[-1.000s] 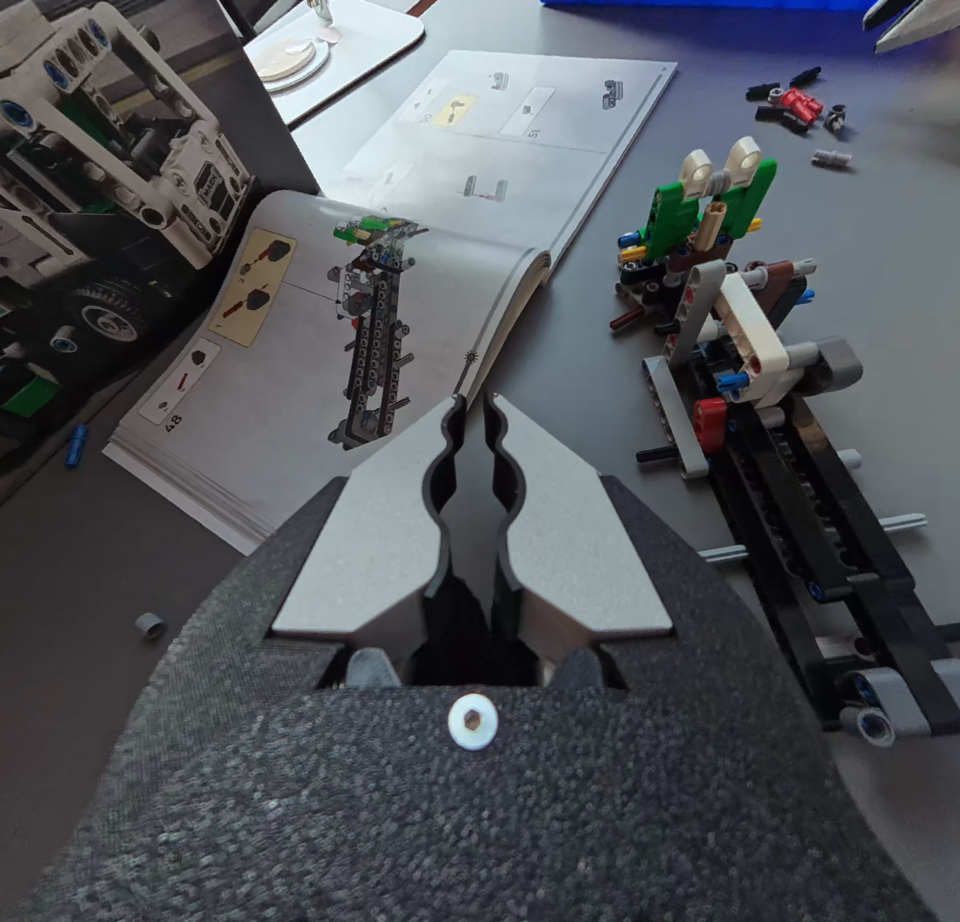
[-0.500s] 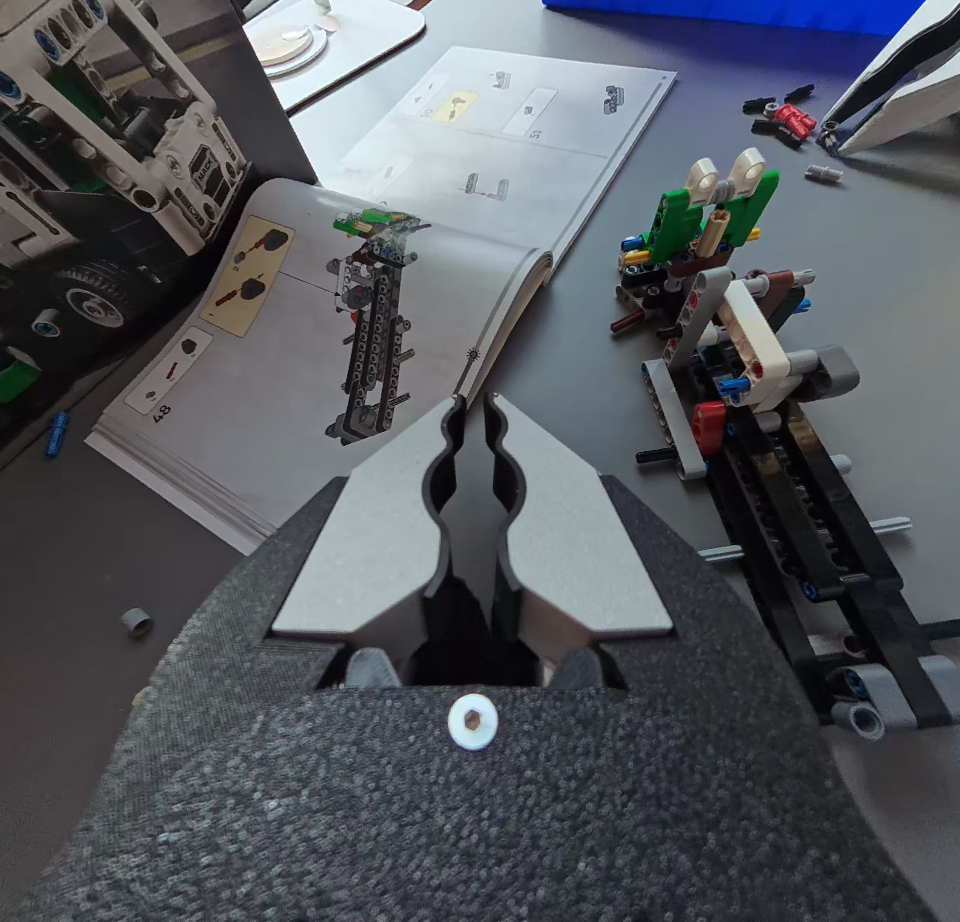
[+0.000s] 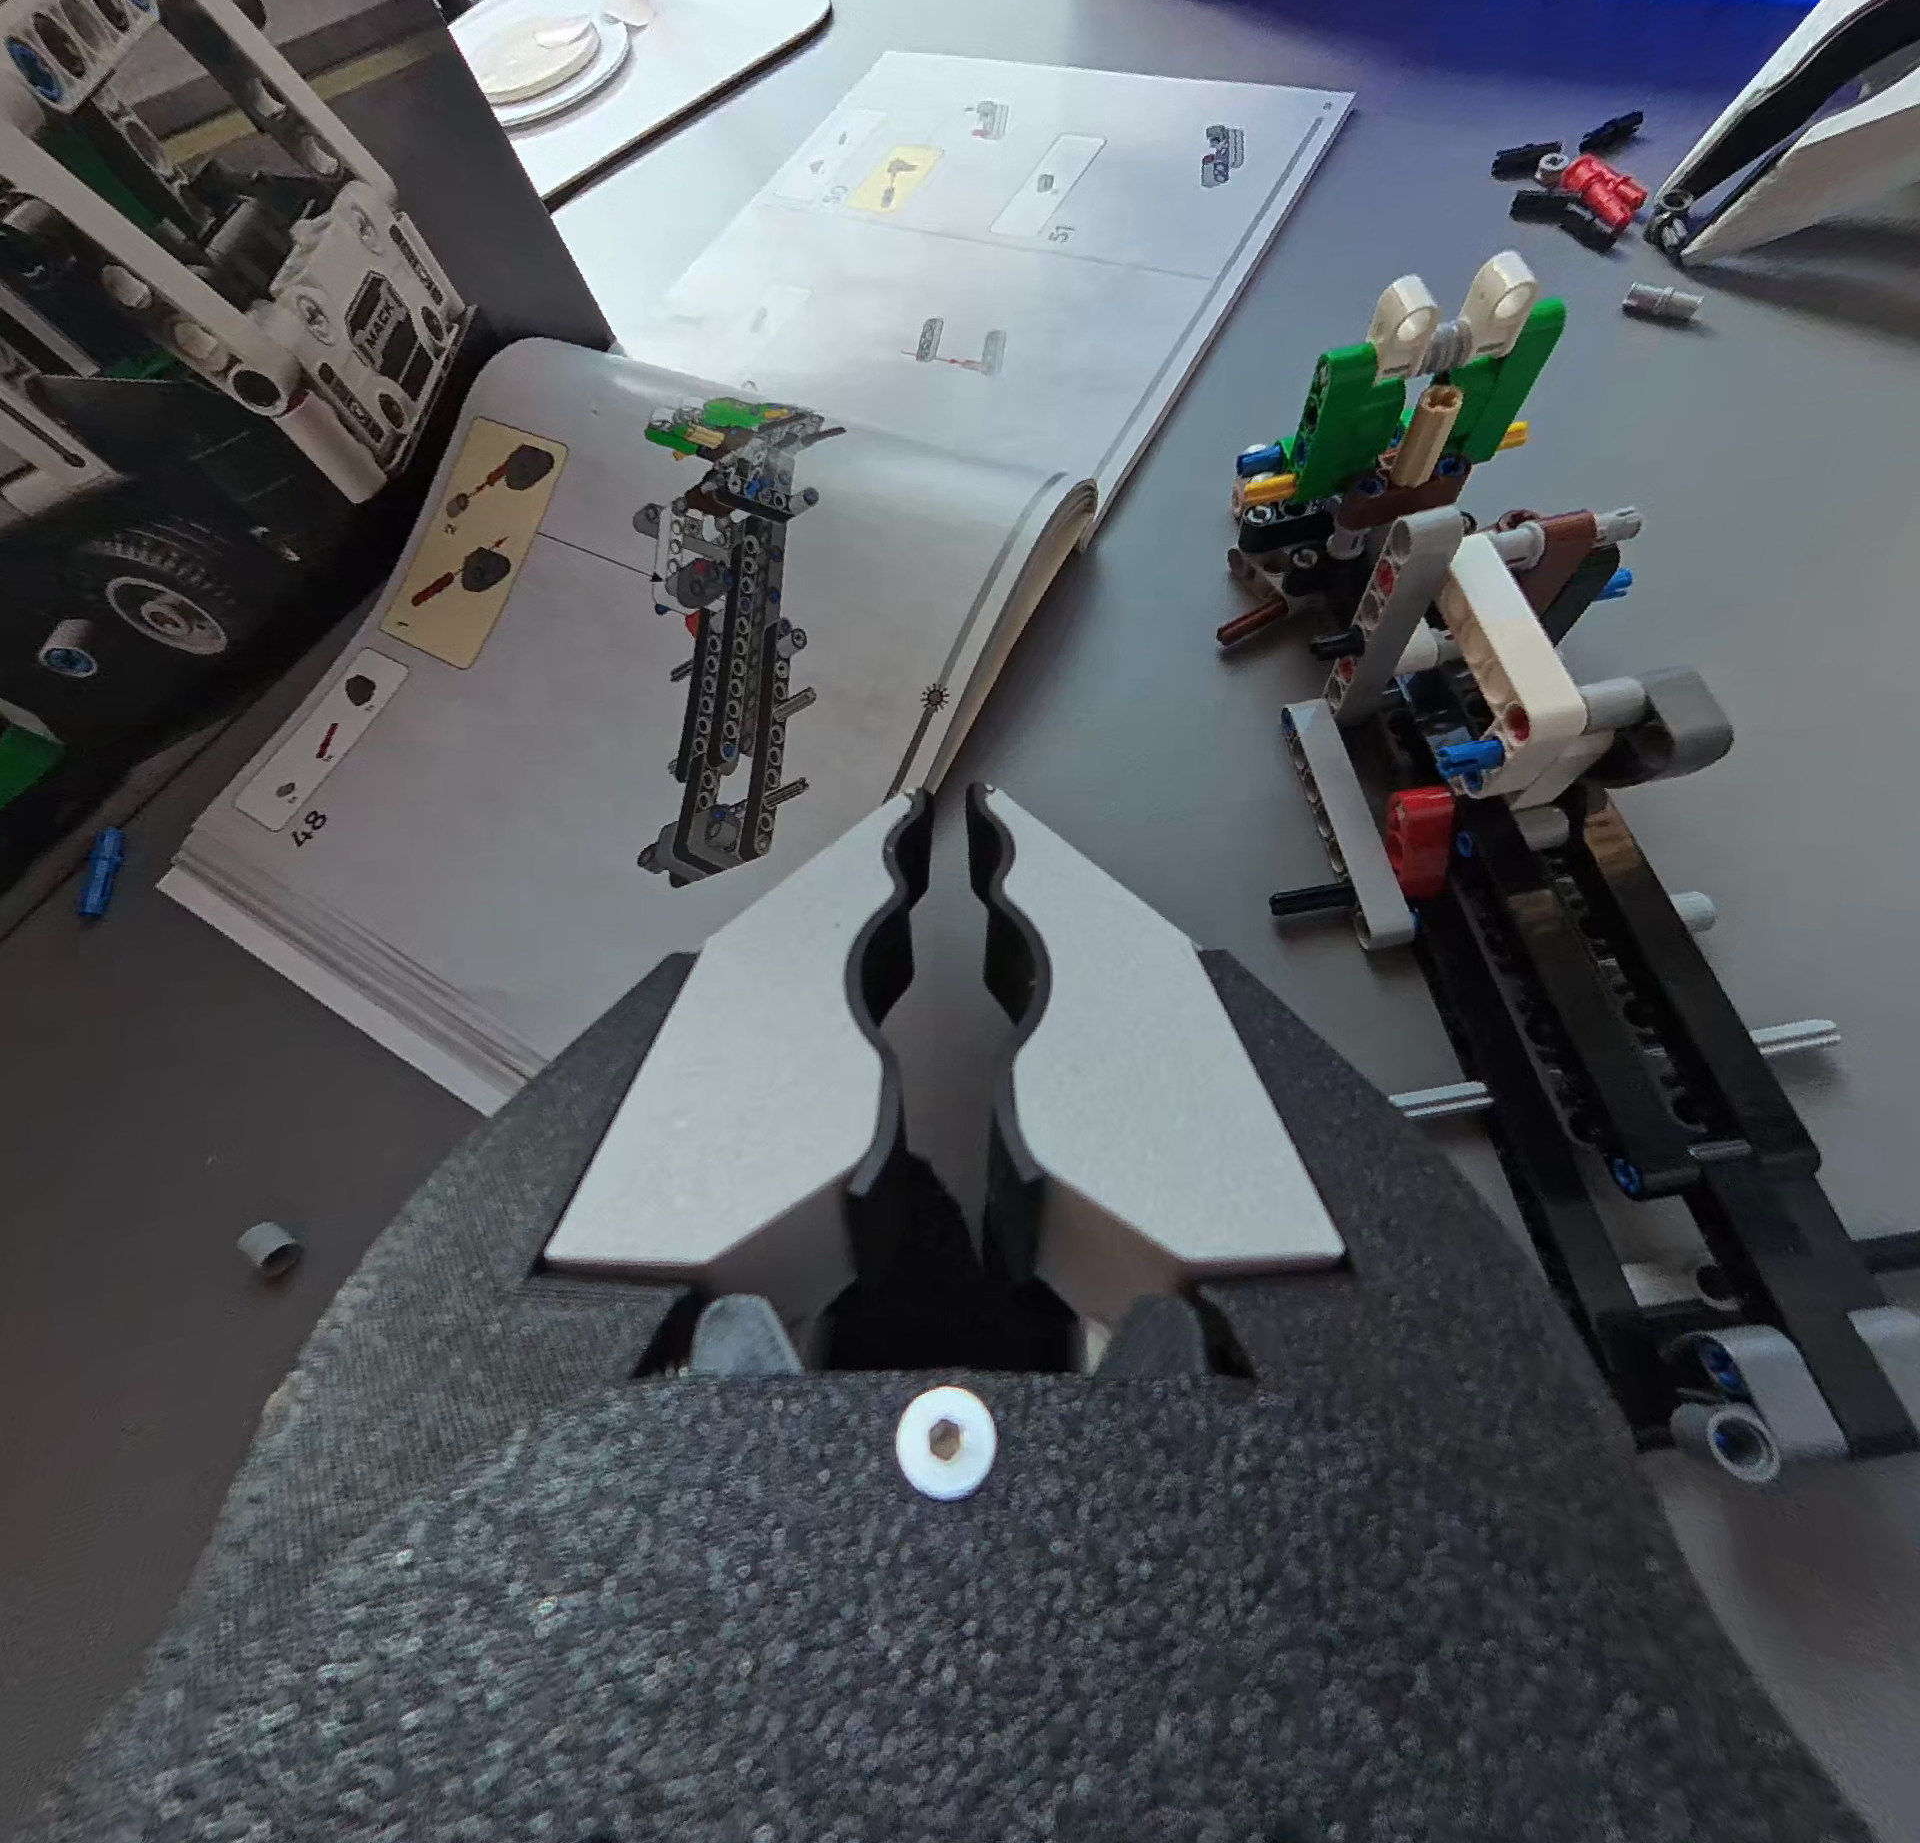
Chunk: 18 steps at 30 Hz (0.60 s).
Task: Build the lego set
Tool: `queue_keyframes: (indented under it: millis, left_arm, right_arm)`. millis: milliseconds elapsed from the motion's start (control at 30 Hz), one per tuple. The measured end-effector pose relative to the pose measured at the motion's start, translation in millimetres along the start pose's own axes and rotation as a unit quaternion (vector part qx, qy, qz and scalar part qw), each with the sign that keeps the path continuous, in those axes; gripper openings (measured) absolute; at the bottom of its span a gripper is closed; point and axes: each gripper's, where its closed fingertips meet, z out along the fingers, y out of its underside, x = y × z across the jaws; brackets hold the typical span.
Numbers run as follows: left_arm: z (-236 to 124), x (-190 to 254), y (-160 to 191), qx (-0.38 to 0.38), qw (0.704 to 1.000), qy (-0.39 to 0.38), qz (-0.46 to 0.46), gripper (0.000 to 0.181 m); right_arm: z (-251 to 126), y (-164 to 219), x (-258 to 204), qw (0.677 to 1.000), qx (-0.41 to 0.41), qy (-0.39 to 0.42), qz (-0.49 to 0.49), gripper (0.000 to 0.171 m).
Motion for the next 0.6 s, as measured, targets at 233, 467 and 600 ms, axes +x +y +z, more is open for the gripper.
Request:
queue_keyframes:
  millis: [233,467,600]
  left_arm:
    - [0,0,0,0.000,1.000,0.000,0.002,0.005]
    - [1,1,0,-0.001,1.000,-0.001,0.006,0.005]
    - [0,1,0,0.000,1.000,-0.001,0.005,0.005]
  right_arm:
    - [-1,-1,-4,1.000,0.003,0.000,-0.019,0.014]
    - [-14,-10,-57,0.988,0.051,-0.107,-0.095,0.014]
    - [-24,-7,-90,0.971,0.060,-0.179,-0.146,0.014]
